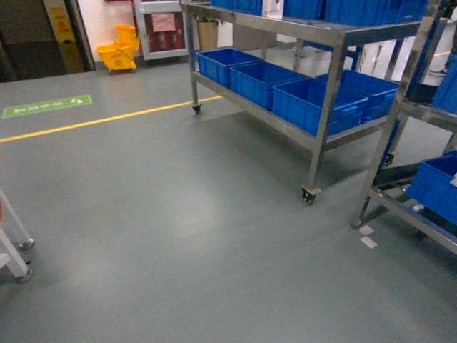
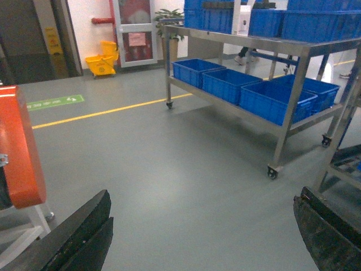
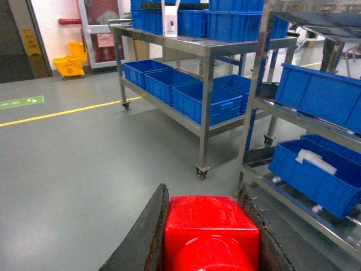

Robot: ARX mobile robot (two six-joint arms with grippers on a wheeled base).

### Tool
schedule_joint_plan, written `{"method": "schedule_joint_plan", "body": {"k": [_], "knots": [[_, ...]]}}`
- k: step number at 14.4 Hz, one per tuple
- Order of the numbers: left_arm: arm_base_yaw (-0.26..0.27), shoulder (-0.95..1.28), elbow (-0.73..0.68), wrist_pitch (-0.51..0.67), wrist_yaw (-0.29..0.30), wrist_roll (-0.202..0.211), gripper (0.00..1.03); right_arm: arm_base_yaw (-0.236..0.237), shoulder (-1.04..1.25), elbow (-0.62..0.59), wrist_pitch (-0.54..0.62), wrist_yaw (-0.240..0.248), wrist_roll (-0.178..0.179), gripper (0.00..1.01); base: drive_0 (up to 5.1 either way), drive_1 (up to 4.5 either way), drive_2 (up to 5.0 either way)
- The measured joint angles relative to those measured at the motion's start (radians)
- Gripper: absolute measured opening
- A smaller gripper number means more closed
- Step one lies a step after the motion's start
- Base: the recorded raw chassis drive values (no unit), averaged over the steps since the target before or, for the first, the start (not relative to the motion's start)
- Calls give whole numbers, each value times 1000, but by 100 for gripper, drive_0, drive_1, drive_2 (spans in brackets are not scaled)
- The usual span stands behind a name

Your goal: Pick red block from blue box to shelf

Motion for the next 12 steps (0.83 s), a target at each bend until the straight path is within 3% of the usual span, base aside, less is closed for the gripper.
{"method": "schedule_joint_plan", "body": {"k": [12], "knots": [[0,0,0,0,0,0,98,0,0,0,0,0,0,28,-148,-148,-148]]}}
